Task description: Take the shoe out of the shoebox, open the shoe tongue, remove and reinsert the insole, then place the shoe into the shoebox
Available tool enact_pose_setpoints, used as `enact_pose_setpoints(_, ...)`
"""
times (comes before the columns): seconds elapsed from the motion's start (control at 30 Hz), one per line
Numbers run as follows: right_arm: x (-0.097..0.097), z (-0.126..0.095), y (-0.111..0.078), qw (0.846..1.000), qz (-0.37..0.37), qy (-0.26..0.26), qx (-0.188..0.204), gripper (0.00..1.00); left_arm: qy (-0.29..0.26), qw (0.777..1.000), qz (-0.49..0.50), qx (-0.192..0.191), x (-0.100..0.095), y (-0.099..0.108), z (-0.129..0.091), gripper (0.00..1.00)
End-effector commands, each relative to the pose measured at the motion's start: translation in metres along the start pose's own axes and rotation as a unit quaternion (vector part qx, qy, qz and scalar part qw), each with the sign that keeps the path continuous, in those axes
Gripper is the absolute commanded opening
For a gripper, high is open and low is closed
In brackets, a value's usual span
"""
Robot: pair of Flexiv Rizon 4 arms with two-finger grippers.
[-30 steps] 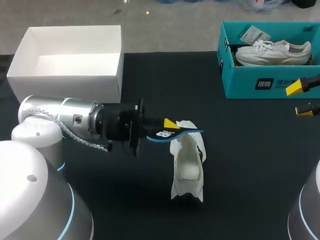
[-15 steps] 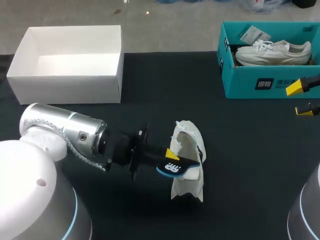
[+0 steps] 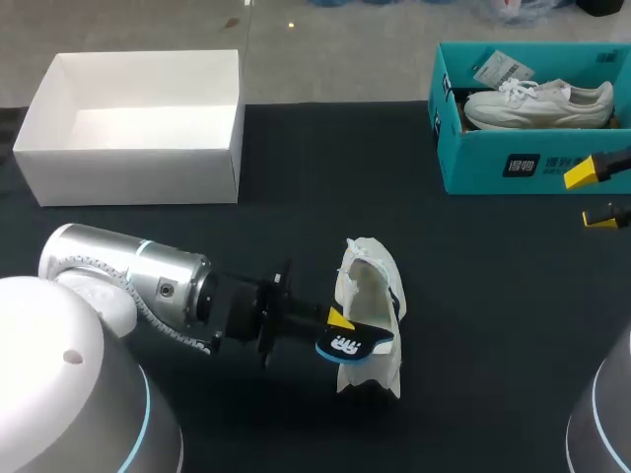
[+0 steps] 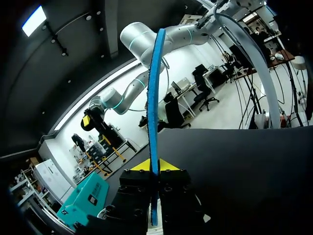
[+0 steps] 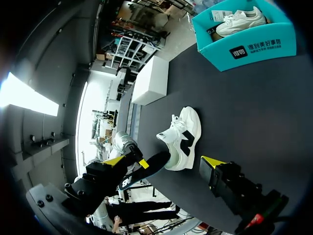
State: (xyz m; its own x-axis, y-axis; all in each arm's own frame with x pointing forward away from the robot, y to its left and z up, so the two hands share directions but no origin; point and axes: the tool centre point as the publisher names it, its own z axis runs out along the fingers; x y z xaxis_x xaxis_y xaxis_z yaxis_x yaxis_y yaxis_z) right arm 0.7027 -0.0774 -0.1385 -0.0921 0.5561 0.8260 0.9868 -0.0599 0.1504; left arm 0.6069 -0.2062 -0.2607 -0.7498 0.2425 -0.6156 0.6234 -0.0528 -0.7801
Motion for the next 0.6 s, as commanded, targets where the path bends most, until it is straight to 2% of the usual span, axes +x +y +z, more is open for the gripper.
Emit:
enact_pose_setpoints(0.03, 0.0, 0.0, 0.0, 1.0, 0.001, -0.002, 0.0, 1.0, 0.001, 1.0, 0.0, 0.0, 0.0, 0.0, 0.001, 0.0)
enact_pose_setpoints(0.13, 0.0, 0.0, 0.0, 1.0, 0.001, -0.002, 0.0, 1.0, 0.001, 1.0, 0.0, 0.0, 0.0, 0.0, 0.001, 0.0)
enact_pose_setpoints(0.37, 0.0, 0.0, 0.0, 1.0, 0.001, -0.002, 0.0, 1.0, 0.0, 1.0, 0.009, -0.005, -0.009, 0.018, -0.004, 0.0)
enact_pose_setpoints(0.6, 0.0, 0.0, 0.0, 1.0, 0.001, -0.002, 0.0, 1.0, 0.003, 1.0, 0.002, -0.02, -0.006, 0.033, -0.013, 0.0)
